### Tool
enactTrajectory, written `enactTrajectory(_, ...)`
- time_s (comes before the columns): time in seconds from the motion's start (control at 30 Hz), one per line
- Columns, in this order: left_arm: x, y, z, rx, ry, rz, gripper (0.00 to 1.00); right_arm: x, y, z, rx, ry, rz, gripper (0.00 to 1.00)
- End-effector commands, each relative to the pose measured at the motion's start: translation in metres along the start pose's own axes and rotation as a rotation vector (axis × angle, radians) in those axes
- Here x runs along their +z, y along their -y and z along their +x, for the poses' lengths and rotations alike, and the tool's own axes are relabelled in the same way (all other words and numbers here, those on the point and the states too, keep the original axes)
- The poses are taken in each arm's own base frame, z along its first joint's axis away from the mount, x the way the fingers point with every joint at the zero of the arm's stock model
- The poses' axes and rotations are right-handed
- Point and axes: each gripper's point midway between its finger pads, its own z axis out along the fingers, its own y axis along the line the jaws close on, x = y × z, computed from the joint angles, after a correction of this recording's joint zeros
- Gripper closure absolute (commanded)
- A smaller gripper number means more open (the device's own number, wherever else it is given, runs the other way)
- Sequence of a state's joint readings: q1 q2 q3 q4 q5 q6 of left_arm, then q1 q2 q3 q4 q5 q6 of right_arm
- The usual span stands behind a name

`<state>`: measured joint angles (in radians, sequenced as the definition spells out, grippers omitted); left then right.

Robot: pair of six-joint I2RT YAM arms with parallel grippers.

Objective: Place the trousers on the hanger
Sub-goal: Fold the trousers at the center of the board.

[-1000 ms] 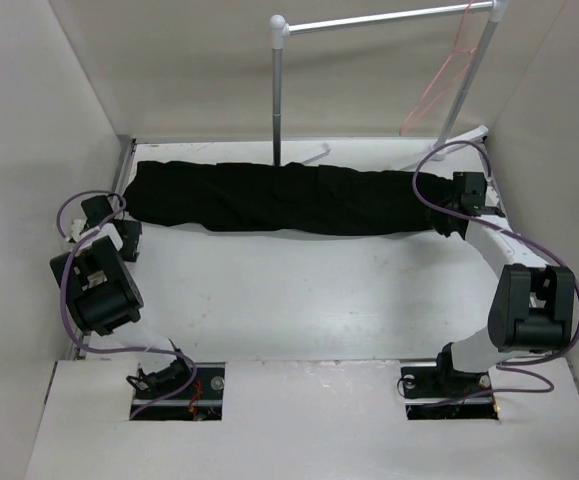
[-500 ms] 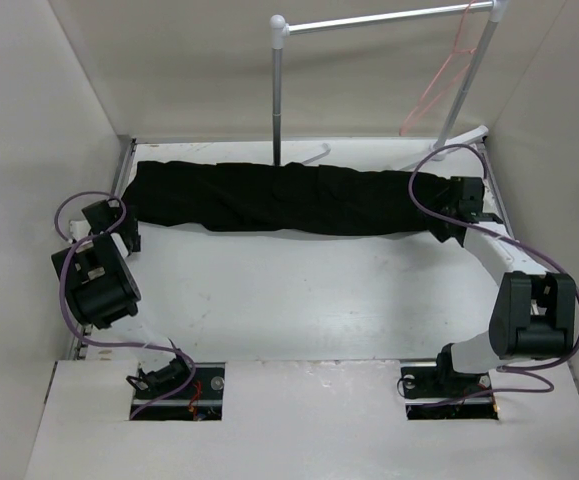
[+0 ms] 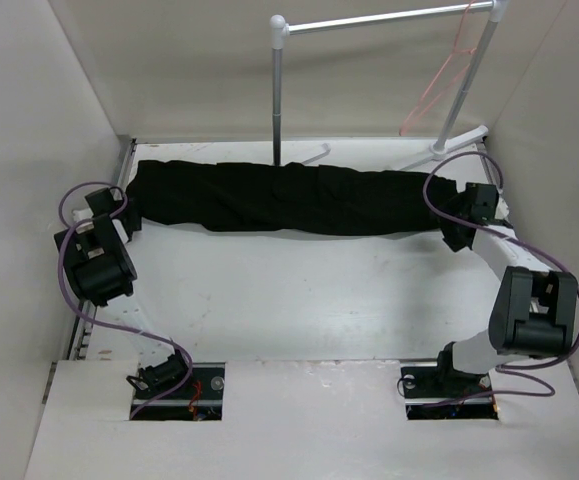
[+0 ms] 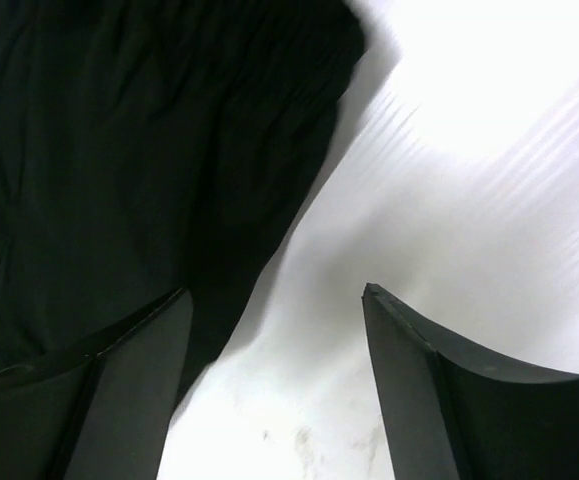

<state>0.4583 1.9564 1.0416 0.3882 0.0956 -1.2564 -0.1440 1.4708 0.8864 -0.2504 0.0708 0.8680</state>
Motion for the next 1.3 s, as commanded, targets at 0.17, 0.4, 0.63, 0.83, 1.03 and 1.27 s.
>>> enactTrajectory(0.17,0.001,0.027,-0.006,0.041,0.034,0.007,0.85,0.040,-0.003,-0.048,0.051,0.032,-0.026,0.22)
enactTrajectory(0.4,-0.001,0.032,-0.006,0.062,0.035,0.019,0.93,0.053,-0.013,-0.064,0.043,0.061,-0.077,0.22)
enactTrajectory(0.63,-0.001,0.036,-0.008,0.077,0.041,0.012,0.96,0.086,-0.016,-0.061,0.098,0.019,-0.042,0.61)
enactTrajectory(0.83,-0.004,0.035,-0.018,0.103,0.067,-0.007,0.98,0.081,-0.009,-0.077,0.133,0.079,0.005,0.94)
enactTrajectory(1.03,-0.037,0.033,-0.047,0.188,0.146,-0.055,1.00,0.026,0.022,-0.092,0.161,0.192,0.087,0.96)
enactTrajectory(1.27,-0.086,0.026,-0.078,0.300,0.248,-0.162,1.00,-0.023,0.076,-0.096,0.268,0.259,0.185,0.98)
